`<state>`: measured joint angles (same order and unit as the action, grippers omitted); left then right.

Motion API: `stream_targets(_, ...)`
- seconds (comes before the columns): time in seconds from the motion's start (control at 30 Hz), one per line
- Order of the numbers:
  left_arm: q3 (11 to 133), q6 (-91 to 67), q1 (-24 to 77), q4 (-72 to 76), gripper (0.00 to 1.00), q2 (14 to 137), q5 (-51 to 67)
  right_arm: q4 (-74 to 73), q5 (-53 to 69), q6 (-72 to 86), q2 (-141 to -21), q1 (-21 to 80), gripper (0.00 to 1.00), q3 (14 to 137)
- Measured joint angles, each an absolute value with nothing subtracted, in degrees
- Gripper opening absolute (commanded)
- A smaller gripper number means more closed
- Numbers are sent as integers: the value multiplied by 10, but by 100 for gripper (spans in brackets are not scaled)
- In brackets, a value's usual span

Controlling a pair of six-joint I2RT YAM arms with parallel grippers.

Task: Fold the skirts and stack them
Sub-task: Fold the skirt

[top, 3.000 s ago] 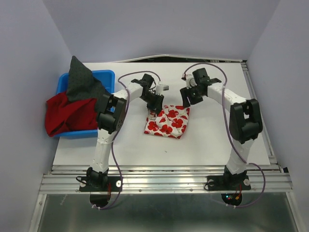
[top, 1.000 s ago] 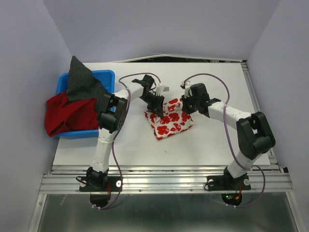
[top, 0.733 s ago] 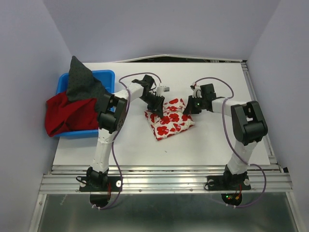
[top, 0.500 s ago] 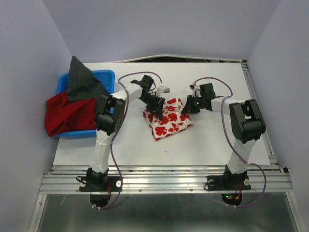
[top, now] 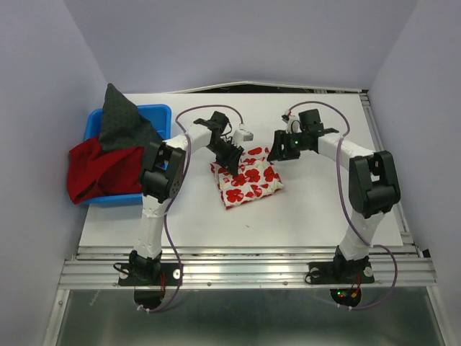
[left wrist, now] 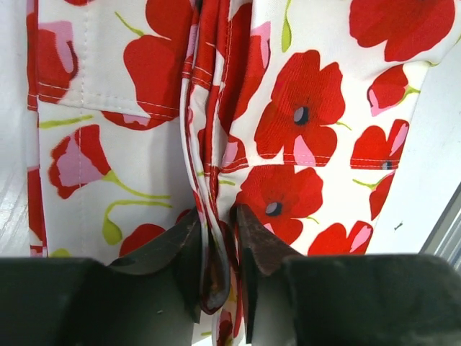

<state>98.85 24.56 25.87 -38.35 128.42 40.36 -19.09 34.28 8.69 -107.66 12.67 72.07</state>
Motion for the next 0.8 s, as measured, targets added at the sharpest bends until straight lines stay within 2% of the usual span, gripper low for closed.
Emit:
stream_targets(0.2,987,262,259,-380,17,1284,396,-210,321,62,-1091,127,58,855)
stream_targets(0.43,987,280,259,-382,4,1284,400,-186,385,63,-1230,127,54,1012)
stream_targets(0.53,987,289,259,-383,0,1284,402,-189,421,64,-1293,128,52,1030)
stream_targets(0.67,987,300,259,-384,0,1284,404,-189,479,62,-1355,131,52,1031)
stream_targets(0.8,986,310,259,-385,0,1284,406,-188,524,46,-1363,139,52,1033)
